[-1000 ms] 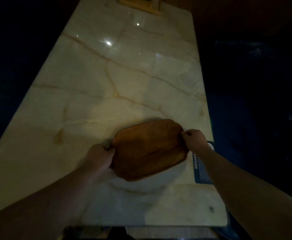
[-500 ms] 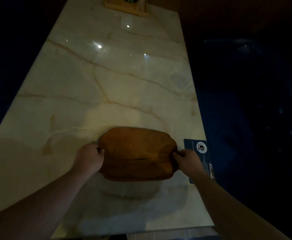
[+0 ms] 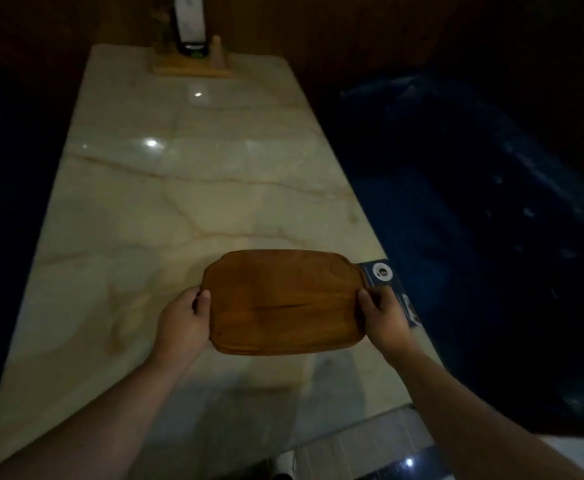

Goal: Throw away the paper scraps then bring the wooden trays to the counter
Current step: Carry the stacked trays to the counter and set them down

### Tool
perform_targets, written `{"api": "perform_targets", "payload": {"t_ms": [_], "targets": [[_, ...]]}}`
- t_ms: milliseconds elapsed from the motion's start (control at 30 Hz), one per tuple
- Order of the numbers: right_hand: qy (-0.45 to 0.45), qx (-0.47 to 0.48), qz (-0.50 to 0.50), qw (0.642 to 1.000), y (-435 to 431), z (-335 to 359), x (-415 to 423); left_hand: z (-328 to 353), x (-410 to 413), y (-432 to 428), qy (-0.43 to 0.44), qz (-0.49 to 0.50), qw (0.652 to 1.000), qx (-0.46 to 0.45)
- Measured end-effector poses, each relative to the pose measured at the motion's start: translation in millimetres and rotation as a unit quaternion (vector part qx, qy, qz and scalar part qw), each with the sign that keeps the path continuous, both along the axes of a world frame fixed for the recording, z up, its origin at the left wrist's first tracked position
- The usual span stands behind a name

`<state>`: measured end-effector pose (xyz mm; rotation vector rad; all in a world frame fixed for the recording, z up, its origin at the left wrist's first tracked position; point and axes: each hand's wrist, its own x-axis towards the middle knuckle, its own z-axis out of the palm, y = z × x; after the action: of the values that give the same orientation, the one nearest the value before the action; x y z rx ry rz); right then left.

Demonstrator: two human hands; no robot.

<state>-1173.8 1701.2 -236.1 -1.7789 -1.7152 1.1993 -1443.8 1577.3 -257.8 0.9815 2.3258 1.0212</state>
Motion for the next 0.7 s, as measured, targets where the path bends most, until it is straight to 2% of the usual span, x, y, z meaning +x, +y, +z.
{"api": "perform_targets", "payload": {"t_ms": [67, 167, 367, 500, 700], "targets": [[0.011, 0.028, -0.064, 0.997, -34.4, 25.5, 9.1, 16.6, 0.6, -8.2, -0.004, -0.060, 0.998, 0.028], [0.027, 0.048, -0.107, 0.993, -60.2, 43.9, 21.7, 32.1, 3.9, -9.3, -0.011, -0.087, 0.995, 0.042], [0.072, 0.116, -0.257, 0.957, -144.9, 91.6, 83.1, 100.1, 56.9, -13.0, 0.003, -0.219, 0.970, 0.105], [0.065, 0.150, -0.343, 0.925, -200.5, 120.7, 134.9, 142.4, 115.1, -20.6, -0.015, -0.321, 0.937, 0.136], [0.032, 0.203, -0.473, 0.857, -304.7, 159.4, 237.6, 196.0, 245.0, -48.4, -0.074, -0.444, 0.874, 0.183]]}}
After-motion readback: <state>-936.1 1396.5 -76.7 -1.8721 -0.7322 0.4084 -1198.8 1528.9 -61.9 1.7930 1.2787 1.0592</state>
